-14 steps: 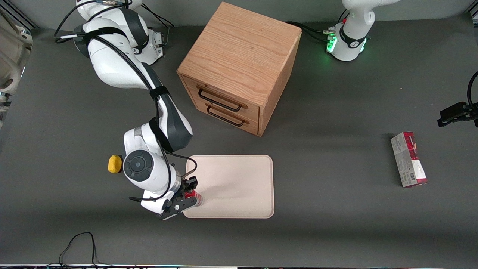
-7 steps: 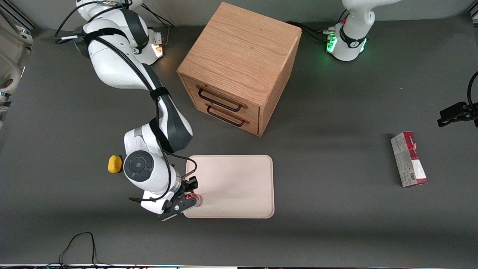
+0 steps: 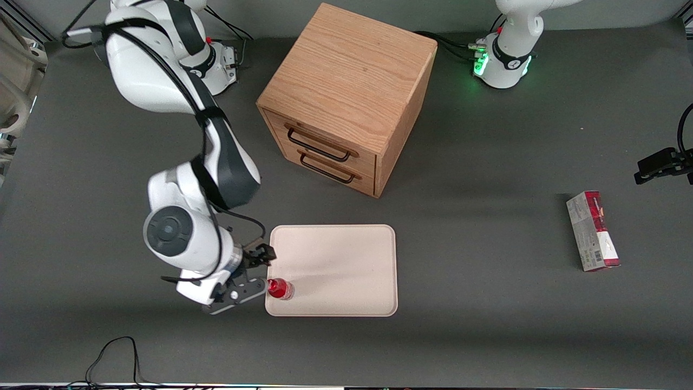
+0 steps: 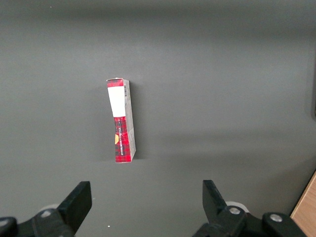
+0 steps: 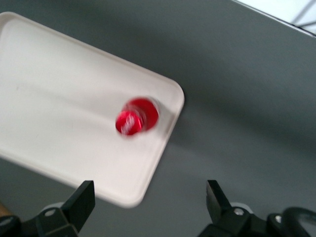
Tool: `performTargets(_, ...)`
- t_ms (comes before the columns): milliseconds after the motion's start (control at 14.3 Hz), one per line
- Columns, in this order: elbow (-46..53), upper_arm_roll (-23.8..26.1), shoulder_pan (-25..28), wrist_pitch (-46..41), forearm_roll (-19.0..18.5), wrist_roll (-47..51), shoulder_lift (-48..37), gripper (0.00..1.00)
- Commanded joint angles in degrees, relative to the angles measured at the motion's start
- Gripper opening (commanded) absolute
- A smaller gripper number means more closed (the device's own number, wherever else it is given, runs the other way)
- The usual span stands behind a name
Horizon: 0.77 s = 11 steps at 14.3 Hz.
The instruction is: Place coke bottle on tray
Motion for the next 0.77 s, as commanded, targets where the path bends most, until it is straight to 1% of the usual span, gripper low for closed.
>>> performTargets(0, -8.3, -1.3, -0.1, -7.0, -1.0, 1.0, -10.6, 1.0)
performTargets(140, -10.5, -3.4, -0.1, -12.4, -1.0, 0.3, -14.7, 1.0)
performTargets(279, -14.5, -4.3, -0.5, -14.7, -0.6, 0.2, -19.7, 1.0)
performTargets(419, -21.6, -4.9, -1.4, -13.9, -0.5, 0.3, -26.4, 1.0)
performTargets(698, -33.6, -4.6, -7.6, -8.3, -0.1, 0.4, -36.6, 1.0)
